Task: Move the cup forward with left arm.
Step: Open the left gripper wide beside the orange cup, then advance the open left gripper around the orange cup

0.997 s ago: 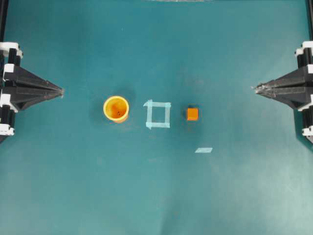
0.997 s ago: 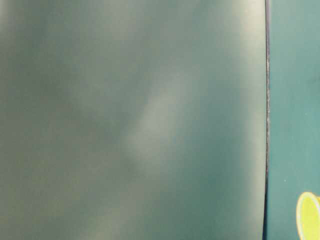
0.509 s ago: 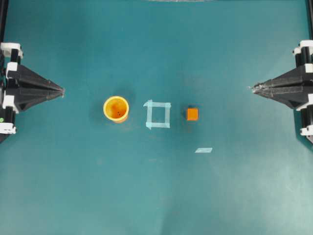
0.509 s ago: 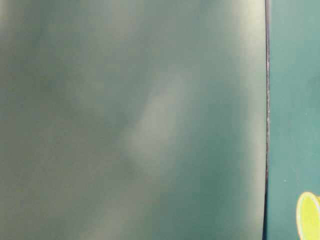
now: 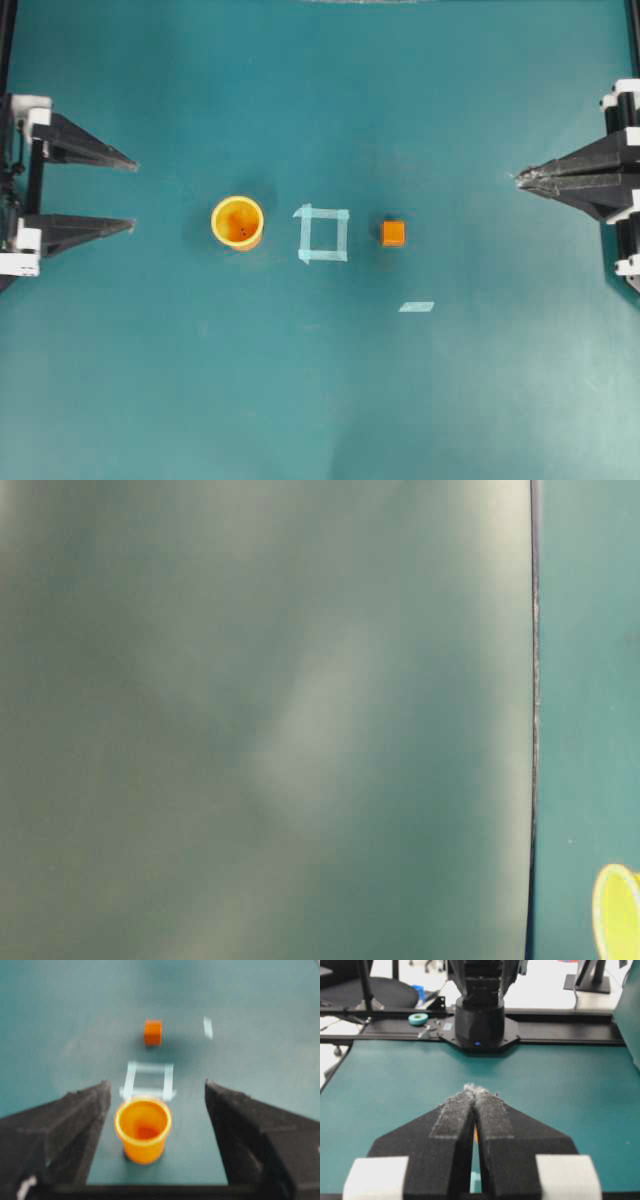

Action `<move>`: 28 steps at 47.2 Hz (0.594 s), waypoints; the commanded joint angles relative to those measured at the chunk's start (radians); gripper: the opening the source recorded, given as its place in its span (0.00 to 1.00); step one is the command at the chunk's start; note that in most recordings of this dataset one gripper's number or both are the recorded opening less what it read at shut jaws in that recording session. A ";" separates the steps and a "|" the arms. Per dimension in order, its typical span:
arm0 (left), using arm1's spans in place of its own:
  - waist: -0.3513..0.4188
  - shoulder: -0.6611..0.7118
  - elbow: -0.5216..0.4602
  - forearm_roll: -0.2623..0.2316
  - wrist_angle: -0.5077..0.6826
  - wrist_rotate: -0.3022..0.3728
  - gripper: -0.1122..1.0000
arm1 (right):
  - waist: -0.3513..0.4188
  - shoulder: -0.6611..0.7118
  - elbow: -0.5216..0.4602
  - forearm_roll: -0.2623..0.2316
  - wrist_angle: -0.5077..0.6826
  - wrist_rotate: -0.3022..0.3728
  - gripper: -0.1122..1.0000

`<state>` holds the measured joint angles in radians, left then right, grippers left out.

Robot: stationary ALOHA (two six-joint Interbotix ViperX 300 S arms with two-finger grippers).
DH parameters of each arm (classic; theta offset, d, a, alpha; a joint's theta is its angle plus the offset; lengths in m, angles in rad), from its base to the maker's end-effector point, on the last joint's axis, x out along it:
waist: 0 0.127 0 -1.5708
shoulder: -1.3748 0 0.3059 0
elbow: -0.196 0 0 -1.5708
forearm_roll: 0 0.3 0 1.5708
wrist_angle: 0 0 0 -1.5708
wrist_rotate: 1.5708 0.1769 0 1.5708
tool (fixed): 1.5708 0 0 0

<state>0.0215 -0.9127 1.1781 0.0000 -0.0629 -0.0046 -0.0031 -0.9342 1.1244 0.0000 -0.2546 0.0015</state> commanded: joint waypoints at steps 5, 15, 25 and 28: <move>0.005 0.124 -0.011 0.002 -0.006 0.003 0.80 | -0.002 0.005 -0.037 0.002 -0.003 0.002 0.10; 0.009 0.268 -0.037 0.003 -0.006 0.012 0.87 | -0.002 0.005 -0.046 0.003 -0.003 0.003 0.10; 0.035 0.379 -0.041 0.006 -0.049 0.014 0.87 | 0.000 0.005 -0.049 0.002 -0.003 0.003 0.10; 0.041 0.408 -0.034 0.009 -0.094 0.017 0.87 | -0.002 0.006 -0.051 0.002 -0.002 0.003 0.10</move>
<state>0.0522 -0.5292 1.1582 0.0031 -0.1089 0.0077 -0.0015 -0.9342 1.1060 0.0000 -0.2546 0.0031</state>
